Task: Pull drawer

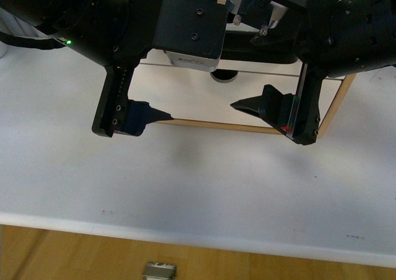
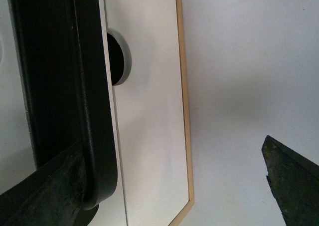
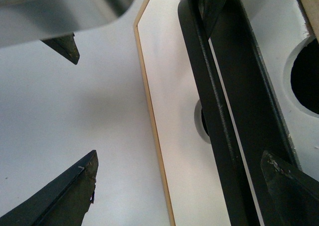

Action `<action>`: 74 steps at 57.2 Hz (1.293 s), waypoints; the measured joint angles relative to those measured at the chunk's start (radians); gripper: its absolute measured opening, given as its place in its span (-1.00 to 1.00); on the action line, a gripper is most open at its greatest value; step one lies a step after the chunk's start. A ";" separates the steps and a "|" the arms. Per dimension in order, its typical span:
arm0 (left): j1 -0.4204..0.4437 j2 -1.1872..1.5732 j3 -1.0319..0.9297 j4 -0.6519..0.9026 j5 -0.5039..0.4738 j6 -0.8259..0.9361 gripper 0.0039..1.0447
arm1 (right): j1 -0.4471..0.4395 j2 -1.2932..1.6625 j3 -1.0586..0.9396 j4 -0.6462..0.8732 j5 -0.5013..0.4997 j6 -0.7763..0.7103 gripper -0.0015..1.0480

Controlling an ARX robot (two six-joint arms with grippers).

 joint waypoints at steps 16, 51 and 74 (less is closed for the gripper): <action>0.000 0.000 0.000 -0.001 -0.007 0.003 0.89 | -0.010 0.005 0.002 -0.016 -0.007 -0.004 0.83; 0.003 0.005 0.002 -0.007 0.016 -0.002 0.89 | -0.073 0.021 0.010 -0.034 -0.058 -0.015 0.83; -0.002 0.011 0.010 -0.019 0.016 -0.002 0.89 | -0.080 0.021 -0.003 -0.054 -0.046 -0.141 0.83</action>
